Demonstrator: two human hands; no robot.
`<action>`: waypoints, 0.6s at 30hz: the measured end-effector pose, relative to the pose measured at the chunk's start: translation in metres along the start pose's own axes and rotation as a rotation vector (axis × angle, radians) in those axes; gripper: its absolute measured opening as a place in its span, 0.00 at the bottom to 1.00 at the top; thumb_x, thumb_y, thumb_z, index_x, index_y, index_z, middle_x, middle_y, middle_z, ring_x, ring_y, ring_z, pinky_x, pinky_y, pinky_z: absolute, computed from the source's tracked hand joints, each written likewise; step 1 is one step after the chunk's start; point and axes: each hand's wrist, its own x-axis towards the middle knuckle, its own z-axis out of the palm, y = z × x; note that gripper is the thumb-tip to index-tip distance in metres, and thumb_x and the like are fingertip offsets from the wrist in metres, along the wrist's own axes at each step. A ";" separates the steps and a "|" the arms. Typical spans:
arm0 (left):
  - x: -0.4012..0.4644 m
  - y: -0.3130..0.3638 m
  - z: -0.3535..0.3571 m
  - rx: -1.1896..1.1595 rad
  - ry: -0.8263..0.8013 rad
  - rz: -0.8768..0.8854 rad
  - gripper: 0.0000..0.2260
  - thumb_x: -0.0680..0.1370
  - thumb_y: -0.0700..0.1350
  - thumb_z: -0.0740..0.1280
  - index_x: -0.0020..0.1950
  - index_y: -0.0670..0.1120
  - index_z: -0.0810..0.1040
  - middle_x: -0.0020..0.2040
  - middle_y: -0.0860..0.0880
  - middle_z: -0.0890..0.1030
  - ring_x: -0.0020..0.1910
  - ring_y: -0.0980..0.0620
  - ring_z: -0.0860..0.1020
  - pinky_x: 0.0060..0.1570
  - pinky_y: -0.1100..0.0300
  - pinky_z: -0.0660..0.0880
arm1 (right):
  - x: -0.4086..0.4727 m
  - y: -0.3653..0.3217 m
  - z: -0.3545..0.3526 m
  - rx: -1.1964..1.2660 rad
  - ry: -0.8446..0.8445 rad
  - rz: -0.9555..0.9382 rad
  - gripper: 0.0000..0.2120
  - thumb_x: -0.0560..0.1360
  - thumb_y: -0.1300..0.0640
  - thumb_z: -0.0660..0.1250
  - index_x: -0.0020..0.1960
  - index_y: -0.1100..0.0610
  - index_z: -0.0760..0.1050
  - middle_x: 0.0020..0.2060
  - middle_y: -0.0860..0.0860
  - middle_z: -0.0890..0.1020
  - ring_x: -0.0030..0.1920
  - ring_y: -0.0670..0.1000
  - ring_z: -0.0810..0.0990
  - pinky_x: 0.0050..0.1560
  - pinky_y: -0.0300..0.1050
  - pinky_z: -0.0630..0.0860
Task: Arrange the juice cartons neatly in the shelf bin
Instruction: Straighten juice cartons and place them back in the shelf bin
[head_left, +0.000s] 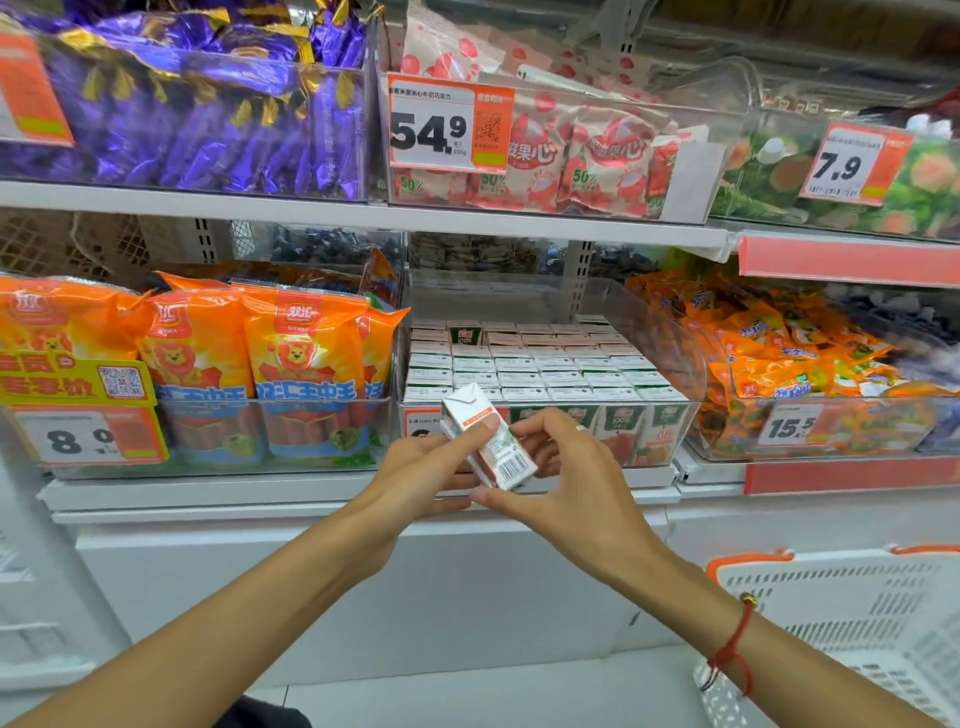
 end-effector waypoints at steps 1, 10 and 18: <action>0.000 0.001 -0.002 -0.003 0.002 -0.015 0.12 0.73 0.61 0.69 0.47 0.53 0.81 0.40 0.55 0.86 0.40 0.61 0.84 0.33 0.68 0.79 | 0.002 0.000 -0.002 0.083 -0.032 0.022 0.20 0.66 0.47 0.79 0.54 0.46 0.76 0.46 0.42 0.80 0.45 0.43 0.78 0.45 0.40 0.77; 0.004 0.004 -0.008 -0.228 -0.094 -0.066 0.15 0.74 0.58 0.68 0.52 0.48 0.83 0.48 0.46 0.86 0.48 0.52 0.85 0.43 0.61 0.82 | 0.008 0.000 -0.020 0.373 -0.139 0.073 0.11 0.75 0.52 0.71 0.55 0.41 0.81 0.50 0.39 0.84 0.52 0.41 0.81 0.53 0.36 0.78; 0.001 0.006 -0.002 -0.269 -0.233 -0.060 0.15 0.79 0.50 0.67 0.60 0.43 0.79 0.54 0.44 0.85 0.54 0.50 0.83 0.45 0.63 0.81 | 0.000 -0.007 -0.015 0.127 -0.101 -0.090 0.12 0.72 0.55 0.74 0.54 0.46 0.82 0.51 0.42 0.79 0.54 0.42 0.78 0.55 0.41 0.76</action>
